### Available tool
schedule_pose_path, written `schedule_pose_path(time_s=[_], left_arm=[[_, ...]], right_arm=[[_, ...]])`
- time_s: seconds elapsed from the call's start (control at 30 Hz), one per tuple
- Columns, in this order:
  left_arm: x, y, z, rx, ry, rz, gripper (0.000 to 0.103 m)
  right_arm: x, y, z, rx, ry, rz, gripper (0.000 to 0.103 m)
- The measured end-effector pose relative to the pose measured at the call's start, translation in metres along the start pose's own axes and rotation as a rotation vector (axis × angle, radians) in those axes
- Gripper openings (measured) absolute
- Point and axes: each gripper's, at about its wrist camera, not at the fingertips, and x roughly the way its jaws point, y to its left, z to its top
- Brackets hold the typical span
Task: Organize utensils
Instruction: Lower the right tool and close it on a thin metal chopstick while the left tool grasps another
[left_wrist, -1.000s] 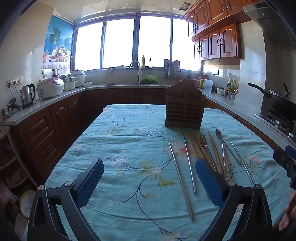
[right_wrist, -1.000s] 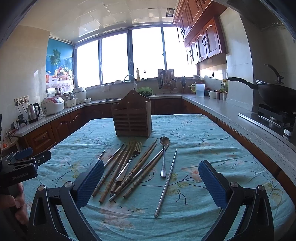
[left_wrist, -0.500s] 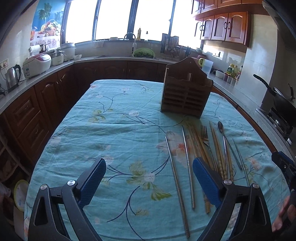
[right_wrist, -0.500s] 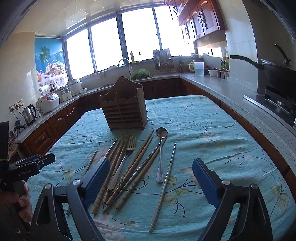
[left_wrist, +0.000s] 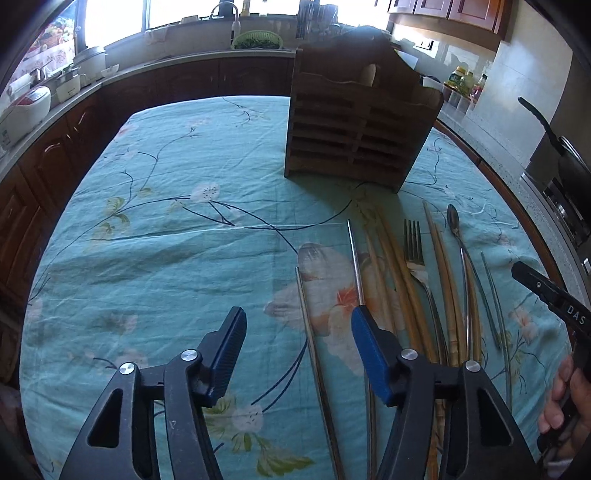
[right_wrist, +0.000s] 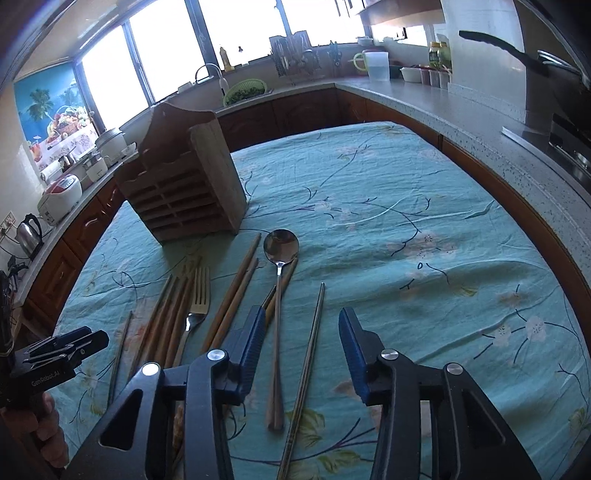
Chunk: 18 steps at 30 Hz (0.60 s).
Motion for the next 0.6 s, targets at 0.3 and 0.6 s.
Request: schedule_pose_path(time_s=[0.3, 0.6], left_arm=[[0.047, -0.009, 0.022, 0.047, 0.069, 0.034, 0.030], [0.050, -0.016, 0.020, 0.087, 0.039, 0.039, 0.004]], right_arm=[[0.050, -0.002, 0.012, -0.039, 0.073, -0.052, 0.016], [0.053, 0.000, 0.011, -0.096, 0.057, -0.062, 0.004]])
